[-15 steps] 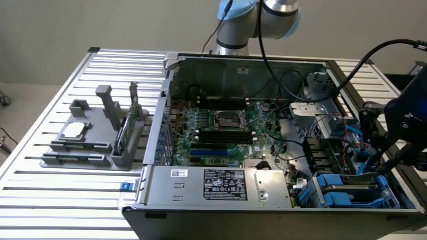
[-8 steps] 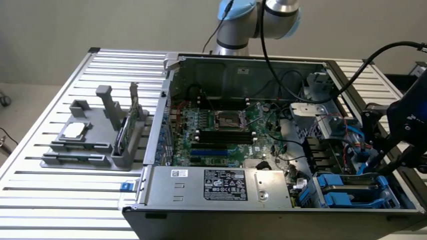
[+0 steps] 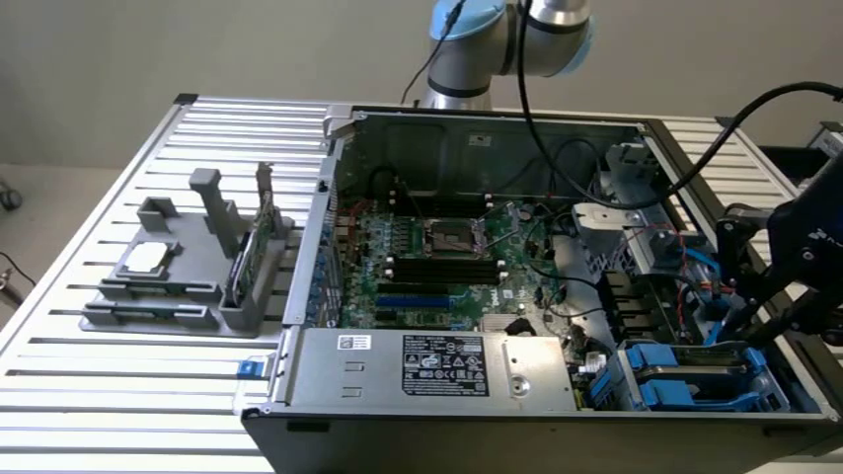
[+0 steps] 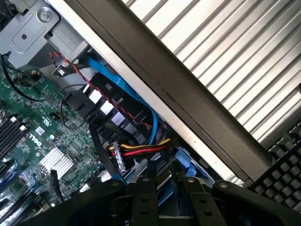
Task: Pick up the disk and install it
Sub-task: 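Insert the first disk wire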
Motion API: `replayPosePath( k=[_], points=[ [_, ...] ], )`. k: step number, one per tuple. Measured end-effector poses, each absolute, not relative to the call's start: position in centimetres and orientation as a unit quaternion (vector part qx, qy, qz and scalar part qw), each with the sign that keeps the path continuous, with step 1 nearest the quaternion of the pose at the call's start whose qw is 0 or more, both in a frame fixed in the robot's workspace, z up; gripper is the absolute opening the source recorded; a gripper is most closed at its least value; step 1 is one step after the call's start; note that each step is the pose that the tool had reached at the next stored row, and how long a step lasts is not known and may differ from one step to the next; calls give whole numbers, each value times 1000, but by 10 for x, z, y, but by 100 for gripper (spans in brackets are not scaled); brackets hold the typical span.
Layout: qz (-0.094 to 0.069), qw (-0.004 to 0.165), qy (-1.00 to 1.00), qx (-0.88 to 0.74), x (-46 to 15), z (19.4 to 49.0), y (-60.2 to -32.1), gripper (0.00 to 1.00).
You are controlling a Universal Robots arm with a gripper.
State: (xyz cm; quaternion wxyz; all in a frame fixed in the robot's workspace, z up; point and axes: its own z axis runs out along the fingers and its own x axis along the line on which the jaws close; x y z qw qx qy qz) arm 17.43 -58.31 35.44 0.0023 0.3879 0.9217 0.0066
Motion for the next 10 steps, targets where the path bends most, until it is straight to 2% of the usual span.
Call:
replayPosePath(
  k=[10],
  points=[
    [14, -2, 919, 394, 178, 354, -588, 27]
  ],
)
